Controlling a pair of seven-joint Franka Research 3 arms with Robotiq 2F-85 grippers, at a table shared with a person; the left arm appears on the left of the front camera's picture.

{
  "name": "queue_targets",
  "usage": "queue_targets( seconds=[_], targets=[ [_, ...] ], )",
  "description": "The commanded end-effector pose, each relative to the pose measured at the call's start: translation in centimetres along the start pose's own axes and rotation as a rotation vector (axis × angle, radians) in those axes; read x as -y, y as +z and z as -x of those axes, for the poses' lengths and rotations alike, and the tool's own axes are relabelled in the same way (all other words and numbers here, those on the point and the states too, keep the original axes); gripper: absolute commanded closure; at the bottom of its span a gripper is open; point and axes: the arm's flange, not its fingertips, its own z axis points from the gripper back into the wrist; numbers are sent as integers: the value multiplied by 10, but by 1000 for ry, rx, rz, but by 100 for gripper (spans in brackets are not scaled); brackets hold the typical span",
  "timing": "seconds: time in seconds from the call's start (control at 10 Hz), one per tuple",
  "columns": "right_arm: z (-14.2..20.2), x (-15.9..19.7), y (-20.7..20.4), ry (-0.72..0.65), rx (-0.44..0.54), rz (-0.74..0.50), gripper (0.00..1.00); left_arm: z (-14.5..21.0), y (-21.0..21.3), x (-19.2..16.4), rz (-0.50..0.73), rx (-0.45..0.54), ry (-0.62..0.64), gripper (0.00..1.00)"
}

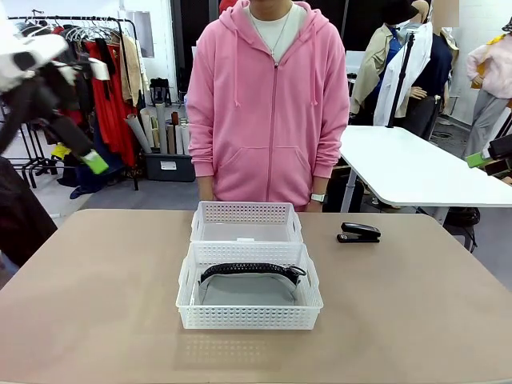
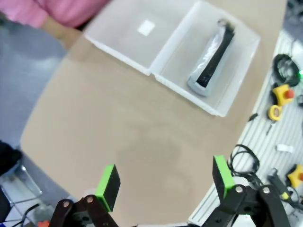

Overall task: Distribute items into two baskets.
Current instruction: Pick up the Stapler that the person points to.

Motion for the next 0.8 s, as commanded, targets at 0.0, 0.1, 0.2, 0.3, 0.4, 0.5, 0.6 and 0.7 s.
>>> queue_targets(
  seconds=[0.0,0.1,0.2,0.3,0.4,0.5,0.6,0.7],
  targets=[
    [-1,-1,0,5,7,-7,0,38,15,1,5,98,21,0],
    [-1,-1,0,5,7,-7,0,52,22,-5,13,112,30,0],
    [-1,-1,0,5,7,-7,0,63,28,-10,28,143,20,0],
    [-1,-1,0,5,7,-7,0,77,33,-14,38,166,26,0],
    [-1,-1,0,5,7,-7,0,89,37,-19,34,193,54,0],
    [-1,-1,0,5,7,-7,0,101,36,-25,27,219,103,0],
    [-1,-1,0,5,7,-7,0,107,38,-25,28,264,105,0],
    [-1,-1,0,5,7,-7,0,110,41,-27,10,296,125,0]
  ],
)
